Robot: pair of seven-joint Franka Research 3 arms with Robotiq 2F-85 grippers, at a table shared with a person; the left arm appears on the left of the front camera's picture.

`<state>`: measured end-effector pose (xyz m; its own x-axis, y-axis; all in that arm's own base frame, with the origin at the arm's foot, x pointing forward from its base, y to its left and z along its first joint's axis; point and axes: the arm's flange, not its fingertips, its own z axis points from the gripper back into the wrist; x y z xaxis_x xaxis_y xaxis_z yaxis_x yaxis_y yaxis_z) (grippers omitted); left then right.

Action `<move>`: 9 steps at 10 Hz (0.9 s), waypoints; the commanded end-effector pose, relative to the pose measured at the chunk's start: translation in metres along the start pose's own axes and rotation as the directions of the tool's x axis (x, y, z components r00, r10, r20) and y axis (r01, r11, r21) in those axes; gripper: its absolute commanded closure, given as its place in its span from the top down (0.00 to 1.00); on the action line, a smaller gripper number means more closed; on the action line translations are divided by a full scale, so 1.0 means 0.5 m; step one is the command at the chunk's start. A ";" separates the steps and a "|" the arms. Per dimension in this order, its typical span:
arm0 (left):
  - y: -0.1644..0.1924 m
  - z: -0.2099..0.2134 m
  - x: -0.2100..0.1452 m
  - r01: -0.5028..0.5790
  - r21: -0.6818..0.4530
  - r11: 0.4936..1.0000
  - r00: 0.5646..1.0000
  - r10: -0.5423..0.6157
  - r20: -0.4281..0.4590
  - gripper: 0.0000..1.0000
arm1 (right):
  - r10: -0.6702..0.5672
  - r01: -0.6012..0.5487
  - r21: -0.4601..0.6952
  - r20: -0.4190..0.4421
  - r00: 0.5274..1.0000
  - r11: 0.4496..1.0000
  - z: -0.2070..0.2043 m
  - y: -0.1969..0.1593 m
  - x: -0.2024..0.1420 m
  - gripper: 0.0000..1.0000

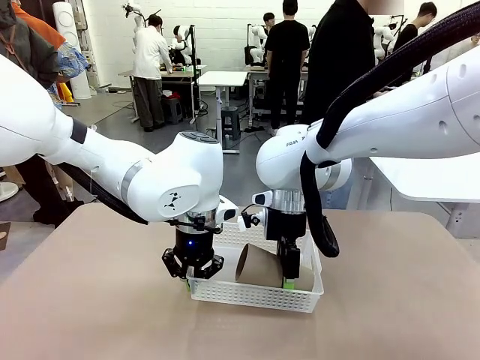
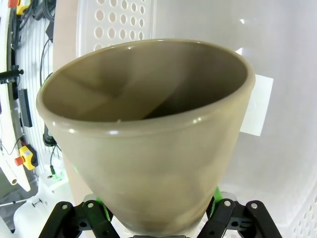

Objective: Clean and organize the cups into the basket.
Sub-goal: Pick up the Organizing basket and move it to the center of the table, then pick up the Reusable plastic cup from the right side of the table and place it inside the Organizing basket.

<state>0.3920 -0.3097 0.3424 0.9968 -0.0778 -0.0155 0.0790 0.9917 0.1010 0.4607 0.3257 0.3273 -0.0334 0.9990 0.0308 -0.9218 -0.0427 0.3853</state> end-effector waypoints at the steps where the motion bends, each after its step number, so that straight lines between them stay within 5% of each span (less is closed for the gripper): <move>1: -0.001 -0.004 -0.005 0.000 0.010 1.000 1.000 0.000 -0.006 0.00 | -0.038 0.037 -0.033 -0.038 0.999 0.999 -0.021 0.031 -0.011 0.81; 3: -0.001 -0.004 -0.005 0.000 0.010 1.000 1.000 0.000 -0.006 0.00 | -0.038 0.036 -0.054 -0.038 0.999 0.998 -0.024 0.043 -0.018 0.81; 5: -0.001 -0.004 -0.005 0.000 0.010 1.000 1.000 0.000 -0.006 0.00 | -0.036 0.035 -0.070 -0.019 0.999 0.997 -0.017 0.047 -0.026 1.00; 9: -0.001 -0.004 -0.005 0.000 0.010 1.000 1.000 0.000 -0.006 0.00 | -0.027 0.027 -0.097 -0.004 1.000 0.995 -0.014 0.043 -0.029 1.00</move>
<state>0.3912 -0.3104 0.3422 0.9967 -0.0799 -0.0164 0.0812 0.9915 0.1016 0.4476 0.3155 0.3331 -0.0099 0.9994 0.0341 -0.9488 -0.0201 0.3153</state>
